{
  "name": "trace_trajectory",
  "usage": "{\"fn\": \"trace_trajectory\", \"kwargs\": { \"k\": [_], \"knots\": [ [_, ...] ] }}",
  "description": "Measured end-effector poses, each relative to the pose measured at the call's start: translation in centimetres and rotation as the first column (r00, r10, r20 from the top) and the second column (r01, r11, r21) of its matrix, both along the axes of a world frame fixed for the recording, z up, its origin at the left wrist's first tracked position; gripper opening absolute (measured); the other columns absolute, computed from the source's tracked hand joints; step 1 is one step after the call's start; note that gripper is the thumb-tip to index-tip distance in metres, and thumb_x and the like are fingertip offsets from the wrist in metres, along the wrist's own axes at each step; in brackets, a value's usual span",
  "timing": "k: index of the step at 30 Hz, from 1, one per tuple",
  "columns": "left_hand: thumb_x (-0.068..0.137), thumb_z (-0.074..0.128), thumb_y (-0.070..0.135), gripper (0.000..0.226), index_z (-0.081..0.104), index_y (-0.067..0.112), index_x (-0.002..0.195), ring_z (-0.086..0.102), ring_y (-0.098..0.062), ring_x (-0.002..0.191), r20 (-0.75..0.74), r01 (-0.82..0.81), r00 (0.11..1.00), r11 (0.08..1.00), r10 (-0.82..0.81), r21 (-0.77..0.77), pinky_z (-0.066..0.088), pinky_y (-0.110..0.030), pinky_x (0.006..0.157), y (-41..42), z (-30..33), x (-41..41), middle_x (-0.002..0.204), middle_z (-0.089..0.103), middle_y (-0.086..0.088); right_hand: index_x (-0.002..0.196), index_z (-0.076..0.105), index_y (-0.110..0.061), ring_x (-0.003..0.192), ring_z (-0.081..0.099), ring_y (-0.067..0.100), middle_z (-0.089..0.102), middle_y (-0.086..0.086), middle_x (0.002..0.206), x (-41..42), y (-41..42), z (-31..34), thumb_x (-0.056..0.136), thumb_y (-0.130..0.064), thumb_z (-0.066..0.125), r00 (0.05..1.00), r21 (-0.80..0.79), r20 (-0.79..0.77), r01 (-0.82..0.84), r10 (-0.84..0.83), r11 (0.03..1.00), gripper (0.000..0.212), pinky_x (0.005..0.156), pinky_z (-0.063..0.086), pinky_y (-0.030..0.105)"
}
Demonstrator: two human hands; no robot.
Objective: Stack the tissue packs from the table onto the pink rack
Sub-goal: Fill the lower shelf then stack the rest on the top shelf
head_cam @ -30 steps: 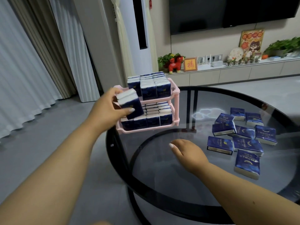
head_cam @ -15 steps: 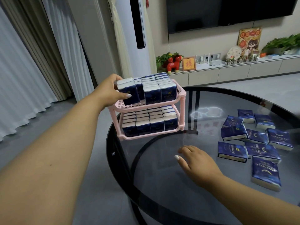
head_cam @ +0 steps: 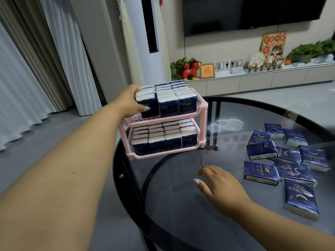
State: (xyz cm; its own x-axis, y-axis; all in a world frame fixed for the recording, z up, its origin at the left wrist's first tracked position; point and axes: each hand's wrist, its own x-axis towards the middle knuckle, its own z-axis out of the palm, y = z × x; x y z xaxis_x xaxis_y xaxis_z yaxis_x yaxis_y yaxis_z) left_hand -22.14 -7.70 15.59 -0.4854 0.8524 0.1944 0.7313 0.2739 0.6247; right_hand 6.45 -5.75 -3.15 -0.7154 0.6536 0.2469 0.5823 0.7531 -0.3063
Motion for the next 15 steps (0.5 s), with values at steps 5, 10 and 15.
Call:
{"fn": "trace_trajectory", "kwargs": {
  "k": [5,10,15],
  "knots": [
    [0.081,0.078,0.014,0.049,0.048,0.020,0.119,0.057,-0.019,0.085,-0.042,-0.021,0.999,1.000,0.022,0.022,0.044,-0.030,0.067,0.9,-0.8,-0.3,0.107,0.059,-0.002,0.123,0.050,-0.028,0.114,0.048,0.005,0.054,-0.013,0.123,0.0,-0.1,0.2,0.089,-0.065,0.017,1.000,0.002,0.018,-0.003,0.003,1.000,0.061,0.091,0.036,0.018],
    [0.084,0.076,0.020,0.050,0.045,0.024,0.124,0.052,-0.015,0.073,-0.114,-0.057,0.992,0.998,0.061,0.035,0.036,-0.023,0.054,1.3,-1.6,-0.5,0.099,0.056,-0.006,0.121,0.052,-0.027,0.113,0.049,0.007,0.055,-0.012,0.122,-0.1,-0.1,0.3,0.086,-0.066,0.013,1.000,0.002,0.018,-0.004,0.004,1.000,0.066,0.090,0.037,0.020],
    [0.081,0.078,0.022,0.051,0.047,0.026,0.122,0.057,-0.027,0.089,-0.179,-0.077,0.981,0.997,0.079,0.021,0.040,-0.030,0.066,1.5,-2.2,-0.7,0.103,0.061,-0.011,0.120,0.052,-0.028,0.112,0.049,0.007,0.054,-0.012,0.121,-0.1,0.1,0.1,0.083,-0.067,0.008,1.000,0.006,0.017,-0.004,0.003,1.000,0.070,0.089,0.037,0.021]
  ]
}}
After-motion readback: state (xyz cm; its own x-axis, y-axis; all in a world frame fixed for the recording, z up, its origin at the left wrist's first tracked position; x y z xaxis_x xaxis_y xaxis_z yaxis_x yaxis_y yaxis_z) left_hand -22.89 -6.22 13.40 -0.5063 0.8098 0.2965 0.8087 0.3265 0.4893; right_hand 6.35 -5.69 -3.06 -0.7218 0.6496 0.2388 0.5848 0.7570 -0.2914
